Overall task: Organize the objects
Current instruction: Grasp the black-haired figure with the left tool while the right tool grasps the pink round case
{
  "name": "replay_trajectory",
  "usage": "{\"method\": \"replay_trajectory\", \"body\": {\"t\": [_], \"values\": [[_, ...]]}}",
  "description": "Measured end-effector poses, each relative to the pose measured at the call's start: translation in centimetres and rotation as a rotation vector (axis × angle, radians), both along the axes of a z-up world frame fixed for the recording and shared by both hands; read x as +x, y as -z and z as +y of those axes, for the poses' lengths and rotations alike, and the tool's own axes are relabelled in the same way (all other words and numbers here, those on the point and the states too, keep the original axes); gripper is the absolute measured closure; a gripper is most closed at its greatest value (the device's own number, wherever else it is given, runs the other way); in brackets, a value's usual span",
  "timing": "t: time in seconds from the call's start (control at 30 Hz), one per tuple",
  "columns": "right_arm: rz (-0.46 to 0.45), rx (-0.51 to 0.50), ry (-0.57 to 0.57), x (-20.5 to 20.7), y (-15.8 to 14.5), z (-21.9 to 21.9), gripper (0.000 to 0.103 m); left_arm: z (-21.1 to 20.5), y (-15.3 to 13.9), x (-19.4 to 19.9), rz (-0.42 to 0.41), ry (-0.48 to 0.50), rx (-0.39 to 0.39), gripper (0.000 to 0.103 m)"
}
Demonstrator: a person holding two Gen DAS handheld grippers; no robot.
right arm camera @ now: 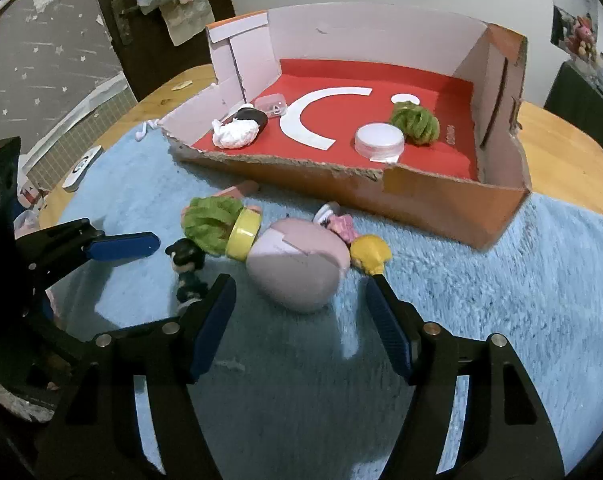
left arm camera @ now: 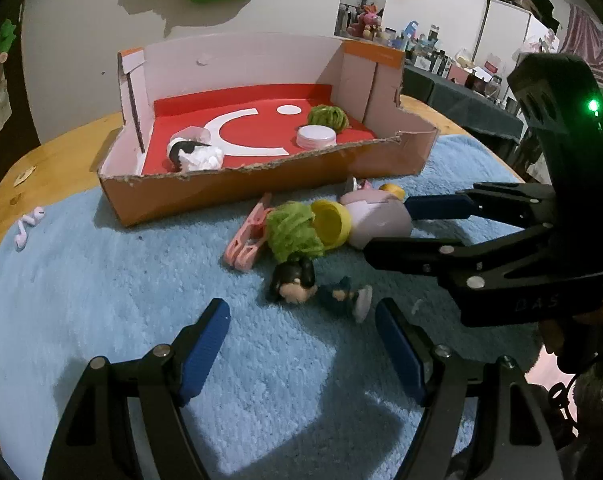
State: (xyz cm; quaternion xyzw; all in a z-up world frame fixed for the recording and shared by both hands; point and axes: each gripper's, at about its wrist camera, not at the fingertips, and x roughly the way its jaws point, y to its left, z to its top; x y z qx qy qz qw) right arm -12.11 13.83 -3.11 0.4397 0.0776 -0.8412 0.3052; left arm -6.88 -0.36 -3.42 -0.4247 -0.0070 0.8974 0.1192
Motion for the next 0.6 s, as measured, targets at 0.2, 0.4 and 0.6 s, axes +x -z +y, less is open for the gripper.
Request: {"method": "replay_trajectory", "body": {"t": [0.2, 0.4, 0.6], "values": [[0.014, 0.020, -0.006, -0.9, -0.1, -0.5, 0.036, 0.5, 0.2, -0.6, 0.005, 0.009, -0.032, 0.026], [0.036, 0.061, -0.022, -1.0, 0.5, -1.3, 0.036, 1.0, 0.4, -0.7, 0.018, 0.016, -0.072, 0.026], [0.037, 0.052, -0.019, -0.9, 0.4, -1.1, 0.048, 1.2, 0.3, -0.8, 0.026, 0.014, -0.068, 0.041]]}}
